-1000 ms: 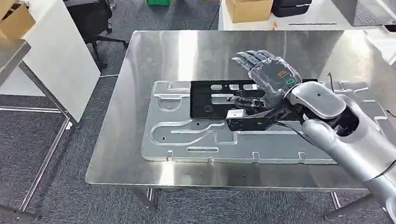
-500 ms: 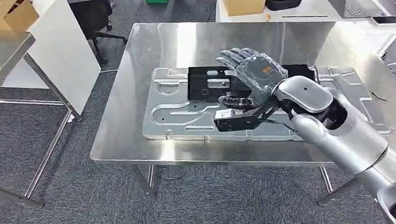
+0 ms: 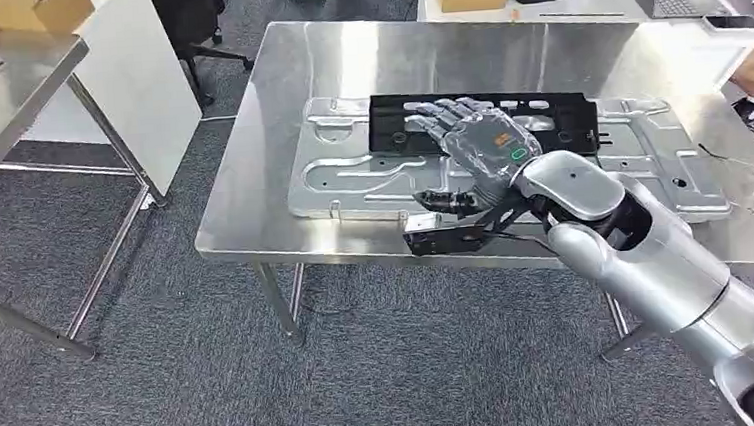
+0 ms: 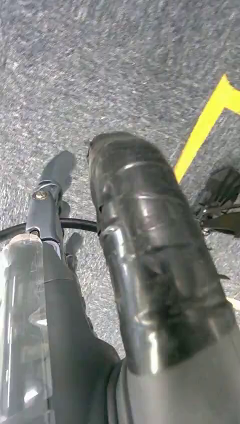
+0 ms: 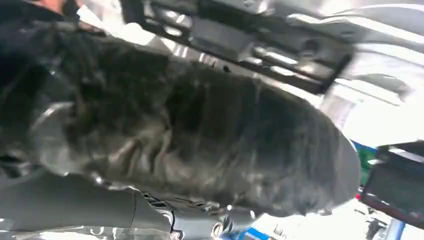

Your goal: Take the parts from the cabinet and place them on the table.

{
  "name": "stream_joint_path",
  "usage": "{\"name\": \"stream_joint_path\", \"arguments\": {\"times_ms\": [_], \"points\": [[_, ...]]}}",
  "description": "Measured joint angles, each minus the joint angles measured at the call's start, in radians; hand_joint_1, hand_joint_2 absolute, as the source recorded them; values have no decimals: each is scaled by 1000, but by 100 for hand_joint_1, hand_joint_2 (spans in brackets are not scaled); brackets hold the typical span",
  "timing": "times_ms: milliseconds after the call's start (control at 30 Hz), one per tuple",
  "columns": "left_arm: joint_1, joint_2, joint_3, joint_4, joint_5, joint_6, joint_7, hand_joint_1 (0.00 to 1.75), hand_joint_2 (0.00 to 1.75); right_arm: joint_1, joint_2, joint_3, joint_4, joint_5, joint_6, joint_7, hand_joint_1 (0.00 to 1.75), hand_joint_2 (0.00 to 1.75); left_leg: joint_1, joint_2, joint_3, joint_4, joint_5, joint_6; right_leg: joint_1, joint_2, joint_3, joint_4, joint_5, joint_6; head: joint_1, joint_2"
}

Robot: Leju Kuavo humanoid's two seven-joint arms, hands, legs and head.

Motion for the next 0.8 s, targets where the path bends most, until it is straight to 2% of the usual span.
{"name": "stream_joint_path", "arguments": {"times_ms": [33, 67, 100, 133, 167, 200, 233, 267, 300, 333, 367, 400, 433, 467, 500, 533, 567, 600, 633, 667, 700, 733, 767, 800], "points": [[1, -1, 0, 0, 0, 0, 0, 0, 0, 3, 0, 3, 2, 0, 0, -2, 0, 0, 4, 7, -3, -3, 14, 12, -6, 5, -8, 7, -18, 4, 0, 0], [0, -1, 0, 0, 0, 0, 0, 0, 0, 5, 0, 3, 3, 0, 0, -1, 0, 0, 4, 7, -17, -4, 28, 19, -5, 6, -21, 35, -75, 8, 1, 0], [0, -1, 0, 0, 0, 0, 0, 0, 0, 5, -1, 3, 5, 0, 0, 0, 0, 0, 3, 8, -35, -5, 41, 26, -6, 9, -38, 100, -150, 11, 1, 0], [1, 0, 1, 0, 0, 0, 0, 0, 0, 5, -2, 3, 6, 0, 0, 0, 0, 0, 1, 8, -52, -5, 55, 28, -6, 9, -53, 176, -211, 13, 1, 0], [2, 1, 1, 0, 0, 0, 0, 0, 0, 7, -2, 3, 8, 0, 0, 0, 0, 0, -2, 8, -69, -4, 67, 28, -5, 9, -63, 243, -245, 14, 1, 0], [2, 1, 1, 0, 0, 0, 0, 0, 0, 8, -2, 3, 9, 0, 0, 0, 0, 0, -5, 8, -87, -3, 80, 29, -5, 9, -64, 295, -246, 13, 1, 0], [2, 1, 1, 0, 0, 0, 0, 0, 0, 10, -2, 3, 10, 0, 0, 0, 0, 0, -8, 8, -104, -3, 93, 29, -4, 10, -50, 309, -220, 9, 1, 0], [3, 1, 1, 0, 0, 0, 0, 0, 0, 10, -2, 3, 10, 0, 0, 0, 0, 0, -13, 8, -121, -3, 107, 29, 0, 11, -13, 284, -178, 1, 1, 0], [3, 1, 1, 0, 0, 0, 0, 0, 0, 10, -2, 3, 10, 0, -1, 0, 0, 0, -17, 7, -133, -3, 118, 29, 6, 11, 35, 234, -151, -11, 0, 0], [3, 0, 1, 0, 0, 0, 0, 0, 0, 7, -2, 3, 10, 0, -2, 0, 0, 0, -19, 7, -142, -3, 129, 29, 16, 13, 106, 150, -148, -32, 0, 0], [2, -12, 2, 0, 0, 0, 0, 0, 0, 3, -2, 0, 8, 0, -3, 0, 0, 0, -18, 7, -146, -2, 138, 25, 32, 14, 188, 51, -189, -55, -1, 0], [2, -10, 2, -1, 0, 0, 0, 0, 0, -3, -2, -4, 5, 0, -4, 0, 0, 0, -18, 7, -150, -3, 149, 21, 37, 10, 231, -32, -216, -59, 3, 0], [2, -10, 2, -1, 0, 0, 0, 0, 0, -6, -2, -5, 5, 0, -6, 0, 0, 0, -15, 9, -148, -11, 163, 16, 39, 11, 223, -26, -208, -53, 0, 0], [2, -9, 2, -1, 0, 0, 0, 0, 0, -7, -2, -5, 6, 0, -6, 0, 0, 0, -11, 9, -149, -18, 174, 11, 45, 12, 220, -31, -200, -60, 7, 0], [3, -10, 2, -1, 0, 0, 0, 0, 0, -6, -2, -4, 6, 0, -6, 0, 0, 0, -13, 9, -149, -27, 188, 5, 44, 10, 214, -38, -184, -65, 6, 0], [6, -8, 2, -1, 0, 1, 0, 0, 0, -5, -1, -3, 6, 0, -6, 0, 0, 0, -15, 7, -157, -22, 180, 0, 25, 3, 204, -57, -159, -65, 9, 0], [7, -7, 2, -1, 0, 1, 0, 0, 0, -6, 1, -2, 6, 0, -6, 0, 0, 175, -17, 4, -170, -3, 131, -4, 25, 3, 194, -63, -145, -69, 8, 0], [8, -8, 2, -1, 0, 1, 0, 0, 0, -6, 2, -1, 5, -1, -6, 0, 0, 175, -14, 3, -183, 41, 68, -7, 24, 3, 178, -63, -129, -76, 5, 0], [8, -8, 2, -1, 0, 1, 0, 0, 0, -5, 4, -1, 5, -1, -6, 0, 0, 175, -10, 4, -196, 109, 2, -13, 23, 3, 159, -63, -114, -74, 4, 0], [7, -4, 2, -1, 0, 2, 0, 0, 0, -4, 4, 0, 5, -1, -7, 0, 0, 175, -5, 4, -208, 190, -46, -20, 22, 2, 140, -61, -98, -71, 5, 0], [8, -2, 2, -1, 0, 2, 0, 0, 0, -3, 4, 0, 6, -1, -7, 0, 0, 175, -1, 5, -214, 255, -53, -28, 20, 1, 120, -59, -84, -67, 5, 0], [9, 0, 2, -1, 0, 2, 0, 0, 0, -1, 4, 1, 6, -1, -8, 0, 0, 175, 3, 5, -208, 288, -26, -35, 16, 1, 99, -54, -71, -62, 5, 0], [9, 2, 3, -1, 0, 2, 0, 0, 0, -1, 4, 2, 6, -1, -8, 0, 0, 175, 6, 5, -187, 287, 16, -42, 11, 0, 77, -46, -60, -55, 5, 0], [8, 2, 3, -1, 0, 2, 0, 0, 0, -1, 4, 2, 6, -1, -8, 0, 0, 175, 11, 5, -146, 250, 55, -49, 4, 0, 53, -35, -51, -48, 4, 0]]}}
